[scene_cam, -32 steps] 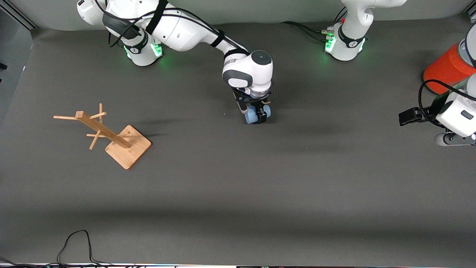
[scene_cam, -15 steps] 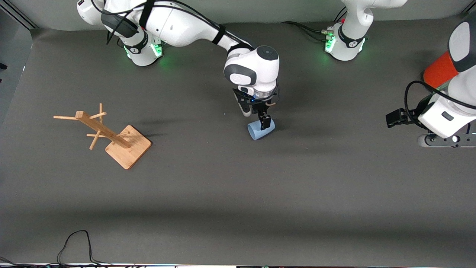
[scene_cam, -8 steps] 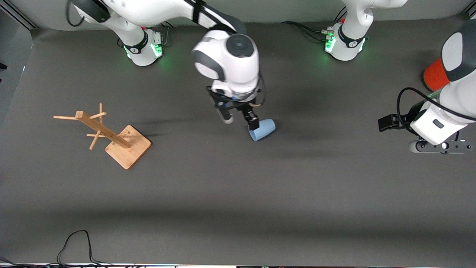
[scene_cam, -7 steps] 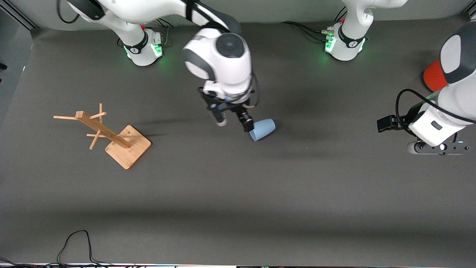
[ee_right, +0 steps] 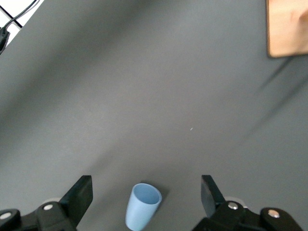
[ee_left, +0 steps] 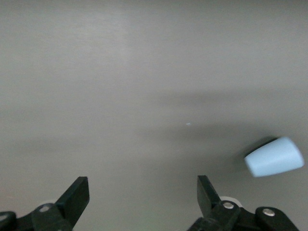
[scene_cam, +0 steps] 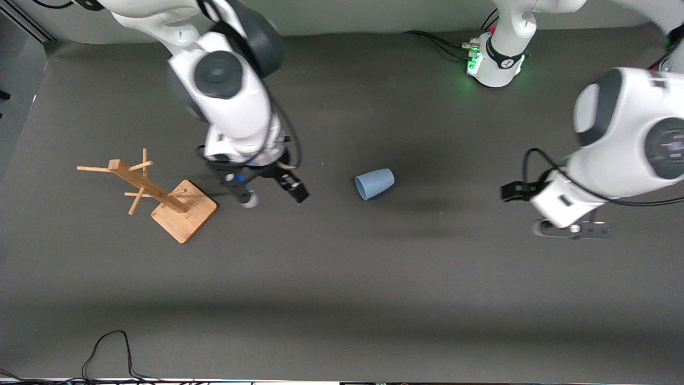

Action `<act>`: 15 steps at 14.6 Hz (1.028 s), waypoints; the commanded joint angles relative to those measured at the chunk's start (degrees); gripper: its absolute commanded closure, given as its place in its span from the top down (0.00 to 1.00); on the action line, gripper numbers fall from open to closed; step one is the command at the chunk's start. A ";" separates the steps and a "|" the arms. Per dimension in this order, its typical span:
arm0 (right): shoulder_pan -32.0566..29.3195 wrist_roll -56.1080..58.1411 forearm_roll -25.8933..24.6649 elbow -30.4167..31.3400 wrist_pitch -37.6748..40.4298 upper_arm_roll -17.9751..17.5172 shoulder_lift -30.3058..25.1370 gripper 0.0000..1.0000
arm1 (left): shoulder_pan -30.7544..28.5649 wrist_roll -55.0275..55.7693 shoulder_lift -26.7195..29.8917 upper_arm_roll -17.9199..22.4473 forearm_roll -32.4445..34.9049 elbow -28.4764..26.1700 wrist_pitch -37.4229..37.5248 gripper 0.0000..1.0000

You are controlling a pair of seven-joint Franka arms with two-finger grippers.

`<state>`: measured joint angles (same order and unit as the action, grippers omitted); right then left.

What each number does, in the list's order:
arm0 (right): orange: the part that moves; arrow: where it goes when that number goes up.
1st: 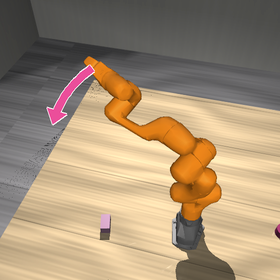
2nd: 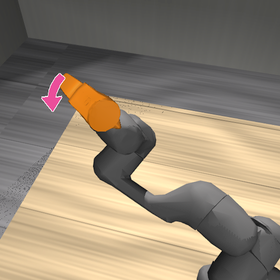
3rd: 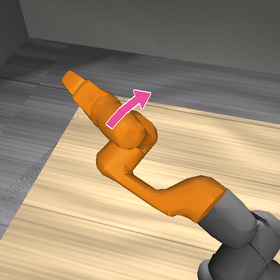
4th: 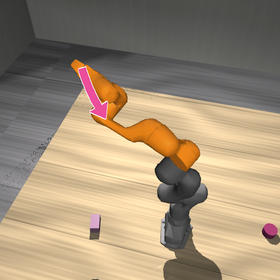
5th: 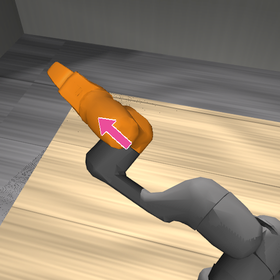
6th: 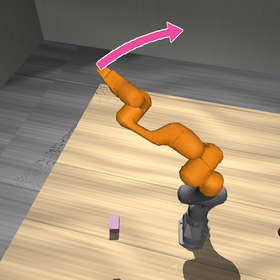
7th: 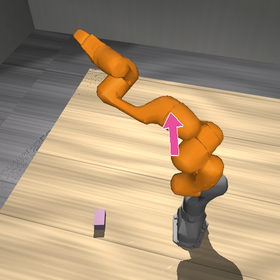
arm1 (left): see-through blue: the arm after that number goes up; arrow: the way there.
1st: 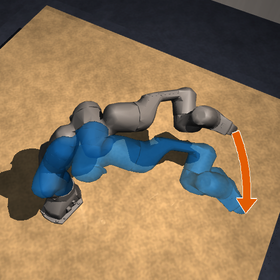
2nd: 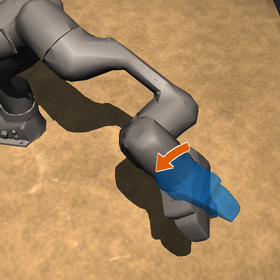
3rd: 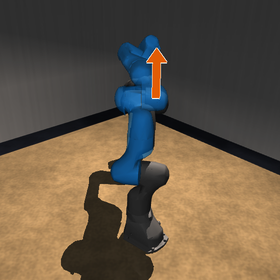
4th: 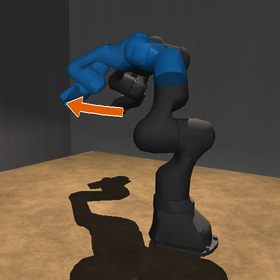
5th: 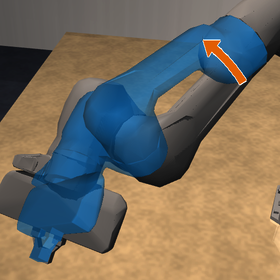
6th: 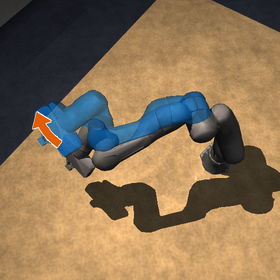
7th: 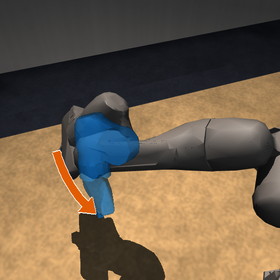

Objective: Rotate and upright cup with both arms
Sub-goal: 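Grasp the cup rim with the left gripper while the right gripper withdraws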

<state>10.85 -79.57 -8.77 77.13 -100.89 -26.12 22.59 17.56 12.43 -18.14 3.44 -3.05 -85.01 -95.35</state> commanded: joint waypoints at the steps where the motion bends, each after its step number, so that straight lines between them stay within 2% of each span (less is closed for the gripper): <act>1: -0.83 15.53 5.77 1.62 3.41 7.11 -5.44 1.00 | 6.59 10.47 -2.34 -0.19 2.86 1.77 -1.06 1.00; 4: -0.83 29.16 6.92 1.88 7.27 13.80 -7.90 1.00 | 14.93 24.17 -7.15 -1.86 8.13 6.68 -0.45 1.00; 7: -0.74 43.39 12.18 5.91 7.90 22.58 -12.46 1.00 | 26.17 35.00 -15.76 -1.95 19.79 11.26 2.35 1.00; 9: -0.74 50.71 14.91 8.29 7.37 27.07 -14.58 1.00 | 30.67 40.71 -23.74 -2.04 22.47 19.57 4.99 1.00; 11: -0.83 56.25 14.93 10.57 6.94 29.02 -16.34 1.00 | 33.84 44.33 -31.40 -2.04 22.48 27.67 5.53 1.00; 14: -0.83 64.77 13.88 20.31 -0.86 30.17 -21.43 1.00 | 36.05 43.82 -35.56 -2.13 22.91 28.32 4.12 1.00; 15: -0.83 66.45 12.13 21.47 -1.76 30.17 -22.14 1.00 | 36.23 43.12 -36.17 -2.13 22.92 28.15 4.21 1.00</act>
<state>9.43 -17.78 4.52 91.09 -98.33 3.64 5.40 53.34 56.53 -51.75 0.42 19.23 -60.86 -93.16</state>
